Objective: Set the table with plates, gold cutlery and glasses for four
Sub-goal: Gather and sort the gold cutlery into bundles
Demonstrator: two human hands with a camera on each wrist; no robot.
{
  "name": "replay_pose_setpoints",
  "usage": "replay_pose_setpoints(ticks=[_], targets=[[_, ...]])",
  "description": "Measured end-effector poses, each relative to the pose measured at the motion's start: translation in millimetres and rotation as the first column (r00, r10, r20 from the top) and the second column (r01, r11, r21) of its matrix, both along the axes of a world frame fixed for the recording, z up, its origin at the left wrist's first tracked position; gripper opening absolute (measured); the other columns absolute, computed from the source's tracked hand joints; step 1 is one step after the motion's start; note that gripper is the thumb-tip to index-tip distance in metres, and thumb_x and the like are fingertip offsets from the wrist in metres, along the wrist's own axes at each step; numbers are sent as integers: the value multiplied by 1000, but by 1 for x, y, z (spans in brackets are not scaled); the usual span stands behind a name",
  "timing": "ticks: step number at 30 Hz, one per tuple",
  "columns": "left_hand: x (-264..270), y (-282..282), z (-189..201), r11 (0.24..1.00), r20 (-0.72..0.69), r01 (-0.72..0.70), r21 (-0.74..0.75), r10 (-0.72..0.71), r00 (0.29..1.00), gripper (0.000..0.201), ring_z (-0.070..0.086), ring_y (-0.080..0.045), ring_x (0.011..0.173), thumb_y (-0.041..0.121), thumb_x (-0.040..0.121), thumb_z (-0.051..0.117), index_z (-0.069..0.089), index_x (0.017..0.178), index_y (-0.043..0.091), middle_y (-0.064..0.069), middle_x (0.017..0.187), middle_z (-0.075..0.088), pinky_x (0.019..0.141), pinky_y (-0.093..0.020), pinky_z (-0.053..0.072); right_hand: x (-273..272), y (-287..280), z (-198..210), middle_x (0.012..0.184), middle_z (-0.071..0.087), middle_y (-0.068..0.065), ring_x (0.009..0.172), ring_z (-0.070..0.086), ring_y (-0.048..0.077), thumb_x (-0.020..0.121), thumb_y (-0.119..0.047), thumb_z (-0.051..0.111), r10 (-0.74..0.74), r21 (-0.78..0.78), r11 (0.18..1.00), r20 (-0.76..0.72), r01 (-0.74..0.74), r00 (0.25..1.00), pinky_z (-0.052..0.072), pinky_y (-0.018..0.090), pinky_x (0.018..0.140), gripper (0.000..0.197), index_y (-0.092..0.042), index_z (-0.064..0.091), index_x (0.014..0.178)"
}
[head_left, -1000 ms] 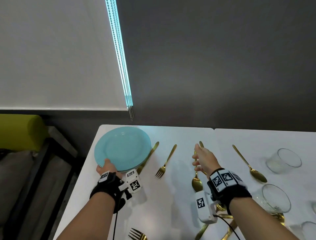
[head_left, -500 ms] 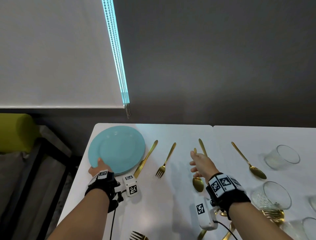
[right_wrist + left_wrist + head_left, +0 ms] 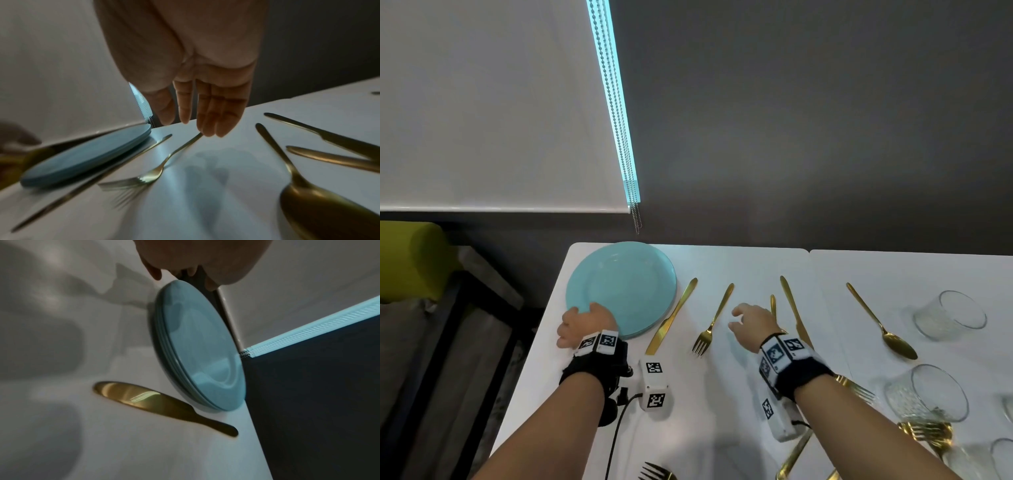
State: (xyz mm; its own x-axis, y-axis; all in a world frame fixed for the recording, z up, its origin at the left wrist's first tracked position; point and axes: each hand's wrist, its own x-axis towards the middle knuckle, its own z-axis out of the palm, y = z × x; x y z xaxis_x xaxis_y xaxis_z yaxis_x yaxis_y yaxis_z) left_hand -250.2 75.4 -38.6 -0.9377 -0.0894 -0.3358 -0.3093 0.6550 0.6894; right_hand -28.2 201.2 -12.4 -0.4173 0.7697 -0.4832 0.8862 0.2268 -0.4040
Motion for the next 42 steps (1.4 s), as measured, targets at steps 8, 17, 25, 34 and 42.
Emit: replay_pose_setpoints(ticks=[8,17,25,34,42], targets=[[35,35,22,942,-290,298,155,-245,925,31,44,-35,121,6,86,53,59,117,4,-16,124,59,105,-37,26,-36,-8,-23,121,52,14,111,52,32,97,-11,39,402,144,879,288,-455,869,46,38,90,29,-12,56,121],[60,37,28,875,-224,378,303,-320,920,26,53,-18,96,1,88,47,60,110,6,-11,117,61,84,-22,37,-28,-14,-27,115,59,15,108,57,28,94,-3,41,432,252,821,314,-513,846,46,34,84,26,-4,56,115],[74,37,42,879,-262,298,373,-209,942,25,55,-19,89,7,91,48,55,115,6,-9,114,63,83,-27,42,-14,0,-4,109,63,10,99,60,28,96,-8,43,267,288,918,64,-274,962,38,28,70,24,-11,61,111],[136,56,50,469,-75,735,491,-817,571,31,55,-16,112,22,96,40,53,124,22,0,119,61,102,-35,41,23,16,68,69,62,-6,63,52,13,80,-25,73,-362,-207,932,-598,298,715,44,25,55,15,-23,65,68],[181,58,46,350,23,779,519,-917,397,20,46,-15,65,18,98,35,55,99,14,-2,72,51,65,-32,46,55,1,55,66,60,-3,55,46,11,84,-20,70,-412,-354,903,-550,245,726,38,21,48,10,-18,67,75]])
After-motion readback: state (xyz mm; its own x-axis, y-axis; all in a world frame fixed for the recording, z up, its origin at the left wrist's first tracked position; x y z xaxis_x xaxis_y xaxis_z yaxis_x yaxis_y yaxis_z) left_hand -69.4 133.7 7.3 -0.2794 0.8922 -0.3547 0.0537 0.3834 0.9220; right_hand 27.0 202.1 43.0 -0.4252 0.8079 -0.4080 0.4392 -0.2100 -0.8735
